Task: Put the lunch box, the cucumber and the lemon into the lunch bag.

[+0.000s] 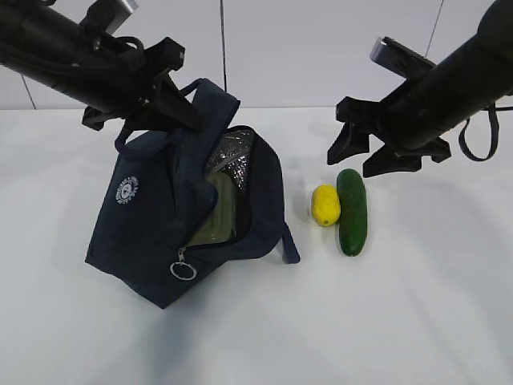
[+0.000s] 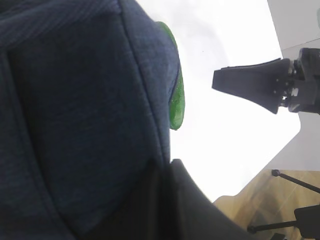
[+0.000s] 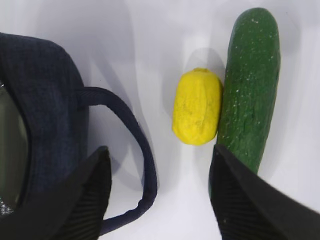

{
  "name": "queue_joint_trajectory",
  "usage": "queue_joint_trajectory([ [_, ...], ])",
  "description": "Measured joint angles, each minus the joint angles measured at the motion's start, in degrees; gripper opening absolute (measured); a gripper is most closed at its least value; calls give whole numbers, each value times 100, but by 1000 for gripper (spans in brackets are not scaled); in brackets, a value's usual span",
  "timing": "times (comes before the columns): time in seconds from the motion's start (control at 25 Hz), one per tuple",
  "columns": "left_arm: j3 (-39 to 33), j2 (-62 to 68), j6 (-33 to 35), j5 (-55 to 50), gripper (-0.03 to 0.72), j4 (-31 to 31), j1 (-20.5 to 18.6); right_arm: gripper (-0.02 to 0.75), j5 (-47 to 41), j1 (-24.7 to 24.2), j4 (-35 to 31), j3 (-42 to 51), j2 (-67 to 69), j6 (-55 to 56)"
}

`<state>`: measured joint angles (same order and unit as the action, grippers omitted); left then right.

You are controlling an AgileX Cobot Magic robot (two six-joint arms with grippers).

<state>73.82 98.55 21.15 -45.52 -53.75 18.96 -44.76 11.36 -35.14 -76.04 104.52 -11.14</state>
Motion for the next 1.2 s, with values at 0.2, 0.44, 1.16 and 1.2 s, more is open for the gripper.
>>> queue_joint_trajectory([
  [0.2,0,0,0,0,-5,0,0,475,764,0,17,375,-64,280],
  [0.44,0,0,0,0,-5,11,0,475,1132,0,117,385,47,280],
  [1.16,0,0,0,-22,-5,21,0,554,2595,-4,577,385,743,280],
  [1.2,0,0,0,-35,-5,21,0,562,2684,-4,577,385,782,280],
])
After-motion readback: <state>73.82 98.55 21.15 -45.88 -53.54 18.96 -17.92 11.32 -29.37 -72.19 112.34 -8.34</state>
